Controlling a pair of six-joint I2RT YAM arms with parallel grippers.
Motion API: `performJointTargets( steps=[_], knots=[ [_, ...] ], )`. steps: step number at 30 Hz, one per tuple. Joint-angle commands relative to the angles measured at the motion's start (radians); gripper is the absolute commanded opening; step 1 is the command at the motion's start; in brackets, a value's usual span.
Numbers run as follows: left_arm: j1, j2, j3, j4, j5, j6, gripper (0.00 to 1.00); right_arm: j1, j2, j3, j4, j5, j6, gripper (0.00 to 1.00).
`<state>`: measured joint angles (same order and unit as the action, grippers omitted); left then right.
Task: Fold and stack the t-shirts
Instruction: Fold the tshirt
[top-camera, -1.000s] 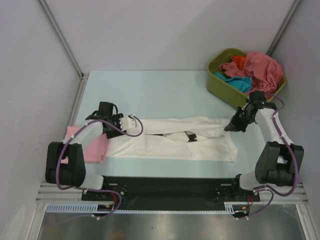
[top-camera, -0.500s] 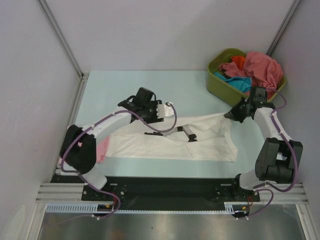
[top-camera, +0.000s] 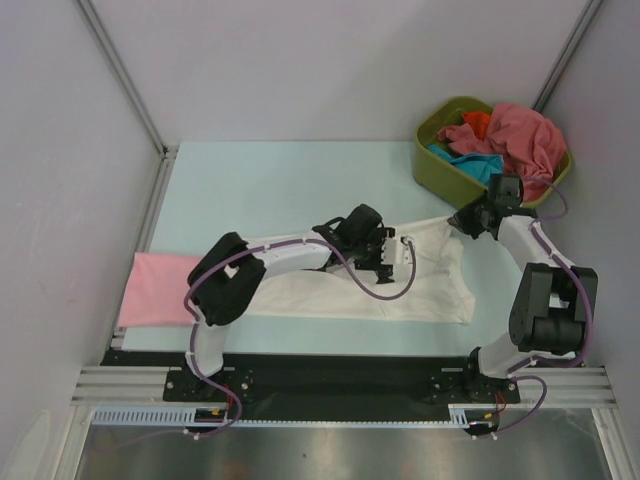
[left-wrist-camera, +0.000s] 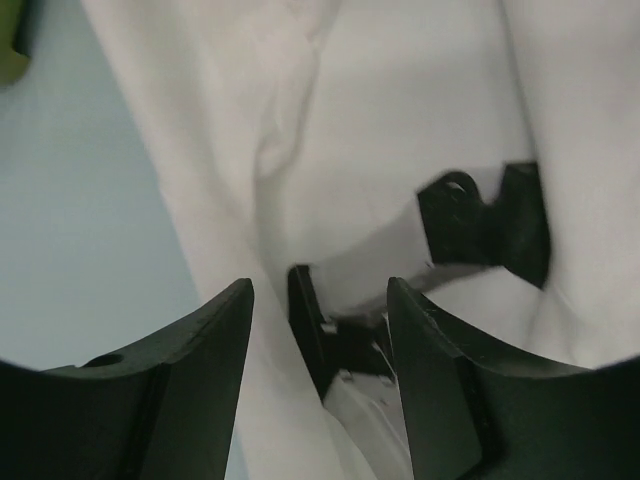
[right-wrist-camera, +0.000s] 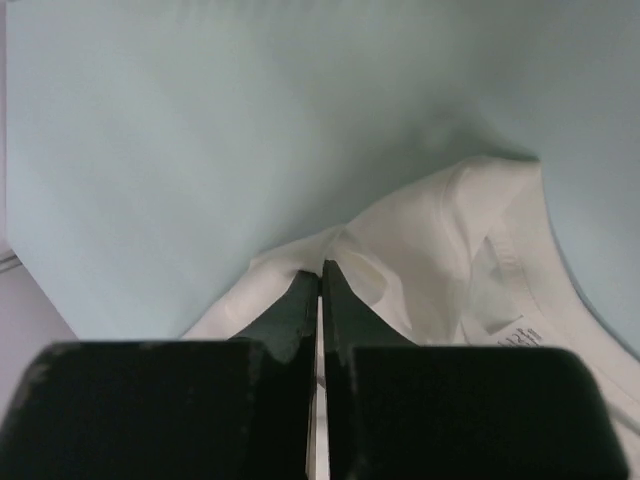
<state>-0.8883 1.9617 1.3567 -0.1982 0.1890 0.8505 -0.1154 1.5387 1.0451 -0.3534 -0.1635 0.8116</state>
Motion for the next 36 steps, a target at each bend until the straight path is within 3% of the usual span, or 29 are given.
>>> performJointTargets(
  steps=[1, 6, 12, 19, 24, 27, 28, 31, 36],
  knots=[
    [0.003, 0.072, 0.116, 0.235, -0.003, -0.057, 0.61, 0.016, 0.004, -0.005, 0.074, 0.035, 0.018, 0.00],
    [-0.001, 0.204, 0.240, 0.289, -0.029, -0.091, 0.59, 0.048, 0.011, -0.011, 0.102, 0.016, 0.034, 0.00],
    [0.011, 0.215, 0.228, 0.272, -0.108, -0.065, 0.54, 0.063, -0.051, -0.023, 0.067, 0.009, 0.021, 0.00],
    [0.051, 0.137, 0.190, 0.037, 0.052, -0.021, 0.64, 0.062, -0.077, -0.020, 0.047, 0.013, 0.001, 0.00],
    [0.054, 0.140, 0.122, 0.123, -0.025, 0.005, 0.66, 0.066, -0.081, -0.011, 0.041, 0.001, 0.004, 0.00],
    [0.060, 0.143, 0.102, 0.181, -0.085, 0.004, 0.57, 0.075, -0.088, -0.005, 0.027, 0.001, 0.001, 0.00],
    [0.061, 0.141, 0.099, 0.193, -0.098, 0.001, 0.43, 0.077, -0.092, -0.007, 0.025, 0.002, 0.001, 0.00],
    [0.063, 0.134, 0.114, 0.165, -0.095, -0.019, 0.22, 0.080, -0.097, -0.008, 0.014, 0.004, -0.002, 0.00],
    [0.075, 0.105, 0.150, 0.072, -0.045, -0.073, 0.00, 0.082, -0.129, -0.008, -0.047, 0.001, -0.034, 0.00]
  ],
)
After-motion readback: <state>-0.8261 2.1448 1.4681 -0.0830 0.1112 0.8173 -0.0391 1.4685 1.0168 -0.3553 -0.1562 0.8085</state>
